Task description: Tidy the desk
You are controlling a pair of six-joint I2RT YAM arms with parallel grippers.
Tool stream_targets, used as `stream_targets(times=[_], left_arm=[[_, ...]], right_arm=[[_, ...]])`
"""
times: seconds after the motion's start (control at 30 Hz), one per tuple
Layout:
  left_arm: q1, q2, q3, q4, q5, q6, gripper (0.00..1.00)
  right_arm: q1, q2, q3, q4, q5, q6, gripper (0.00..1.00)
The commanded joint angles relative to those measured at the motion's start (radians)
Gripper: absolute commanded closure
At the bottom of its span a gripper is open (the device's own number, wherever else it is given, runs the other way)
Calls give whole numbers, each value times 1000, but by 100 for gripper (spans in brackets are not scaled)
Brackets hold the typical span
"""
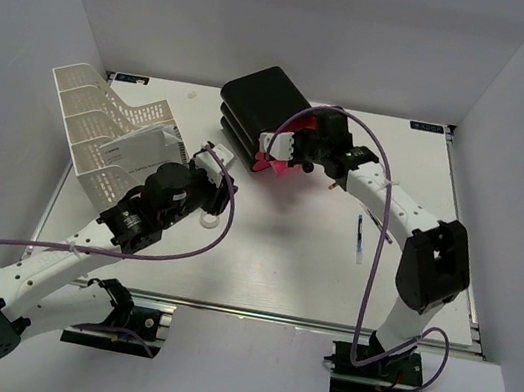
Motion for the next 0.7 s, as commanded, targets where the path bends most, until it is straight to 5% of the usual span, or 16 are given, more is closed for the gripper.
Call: stream_targets(times=[0.0, 0.2, 0.43, 0.67], left_arm=[[0, -8, -5, -8, -11, 12, 43], [0, -12, -3, -9, -6, 12, 43], [0, -20, -6, -6, -11, 12, 43], [0, -18, -6, -8, -12, 9, 43]], right_arm=[[4, 3, 57, 22, -24, -66, 100], [1, 39, 71, 8, -27, -68, 100], [1, 41, 42, -4, -32, -60, 58], [-2, 0, 78, -13, -90, 38, 59]])
